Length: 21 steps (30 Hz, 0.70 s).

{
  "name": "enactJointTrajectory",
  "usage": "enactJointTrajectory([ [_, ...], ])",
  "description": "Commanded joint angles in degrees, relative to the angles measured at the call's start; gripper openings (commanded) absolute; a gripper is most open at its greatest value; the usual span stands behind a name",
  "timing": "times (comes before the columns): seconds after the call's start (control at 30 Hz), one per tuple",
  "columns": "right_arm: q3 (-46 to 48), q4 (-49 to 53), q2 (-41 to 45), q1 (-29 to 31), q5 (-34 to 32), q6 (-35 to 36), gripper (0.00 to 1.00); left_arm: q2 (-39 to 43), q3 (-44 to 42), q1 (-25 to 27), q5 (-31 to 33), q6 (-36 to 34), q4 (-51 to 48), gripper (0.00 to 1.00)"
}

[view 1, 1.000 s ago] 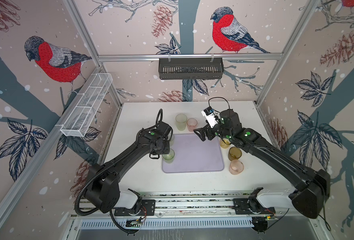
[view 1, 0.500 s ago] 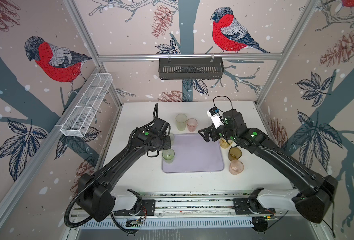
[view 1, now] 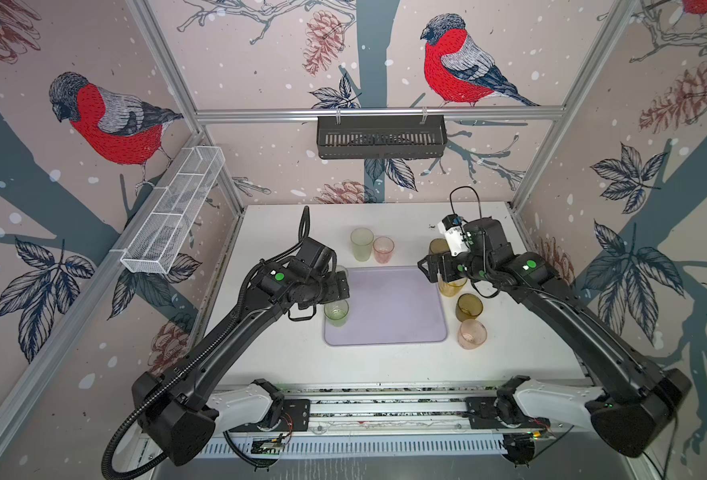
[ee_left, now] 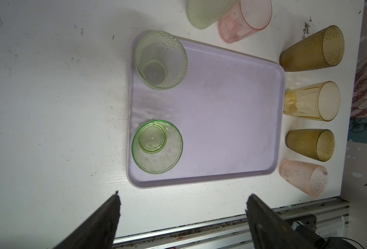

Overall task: Place the glasses into the tray
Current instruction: 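Open and raise the left gripper while the right gripper moves toward the peach cup, then lower the right gripper over the peach cup nearest the robot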

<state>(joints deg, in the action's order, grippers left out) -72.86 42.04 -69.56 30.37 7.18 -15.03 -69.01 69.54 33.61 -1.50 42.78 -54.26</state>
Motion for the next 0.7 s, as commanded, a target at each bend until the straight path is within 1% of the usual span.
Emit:
enactJointTrajectory([
  [0.0, -0.7, 5.1, 0.5, -0.9, -0.3, -0.8, 1.0, 0.4, 0.6, 0.8, -2.4, 2.3, 1.6, 0.95],
  [0.07, -1.0, 7.3, 1.1, -1.5, -1.0, -1.7, 1.0, 0.3, 0.5, 1.0, -3.6, 1.3, 2.7, 0.98],
  [0.27, 1.0, 11.2, 3.3, -1.9, -2.4, -6.9, 0.99, -0.1, 0.2, 1.0, -4.8, -4.2, 5.2, 0.98],
  [0.4, 3.3, 13.5, 5.6, -1.9, -4.7, -11.8, 0.99, -0.3, -1.4, 1.0, -9.8, -7.5, 10.2, 0.98],
  [0.53, 6.1, 15.8, 7.4, -2.0, -7.2, -13.8, 0.99, 0.6, -3.8, 1.0, -12.5, -11.3, 13.9, 0.98],
  [0.6, 8.0, 17.7, 8.5, -2.4, -8.6, -14.9, 0.99, 0.6, -4.5, 1.0, -12.2, -13.1, 13.8, 0.98],
  [0.67, 9.3, 18.9, 9.6, -2.9, -8.2, -16.0, 0.99, 0.7, -3.9, 1.0, -12.7, -14.4, 12.7, 0.98],
])
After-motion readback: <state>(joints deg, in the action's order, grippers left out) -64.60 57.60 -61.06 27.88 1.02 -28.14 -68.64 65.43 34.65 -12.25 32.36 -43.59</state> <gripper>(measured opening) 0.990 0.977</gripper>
